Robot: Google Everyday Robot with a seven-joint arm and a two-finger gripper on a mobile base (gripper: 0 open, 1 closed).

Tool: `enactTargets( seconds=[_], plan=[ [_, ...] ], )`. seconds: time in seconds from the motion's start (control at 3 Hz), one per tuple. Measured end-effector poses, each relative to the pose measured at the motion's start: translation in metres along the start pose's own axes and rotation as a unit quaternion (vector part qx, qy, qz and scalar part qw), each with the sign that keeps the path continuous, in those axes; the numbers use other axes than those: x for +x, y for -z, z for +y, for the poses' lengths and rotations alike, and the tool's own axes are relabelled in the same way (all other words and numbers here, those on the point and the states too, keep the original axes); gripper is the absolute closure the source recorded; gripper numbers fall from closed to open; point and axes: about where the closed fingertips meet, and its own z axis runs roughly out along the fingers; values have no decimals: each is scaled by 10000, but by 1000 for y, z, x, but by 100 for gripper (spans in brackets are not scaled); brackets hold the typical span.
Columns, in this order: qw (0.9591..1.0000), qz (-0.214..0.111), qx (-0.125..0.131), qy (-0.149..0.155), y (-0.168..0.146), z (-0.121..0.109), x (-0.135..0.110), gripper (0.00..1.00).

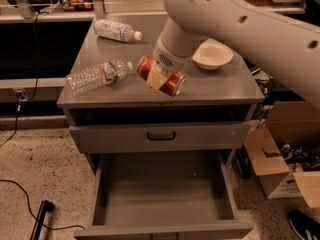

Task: Pick coke can from middle drawer and place on counter

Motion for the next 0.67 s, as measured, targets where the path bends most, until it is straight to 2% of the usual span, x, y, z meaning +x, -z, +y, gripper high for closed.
enactTargets(
  seconds=[0.33,0.67],
  plan=[
    [9961,-584,40,-664,1,-29,7,100],
    [9917,-747,-64,-1047,-10,-59,7,100]
  ],
)
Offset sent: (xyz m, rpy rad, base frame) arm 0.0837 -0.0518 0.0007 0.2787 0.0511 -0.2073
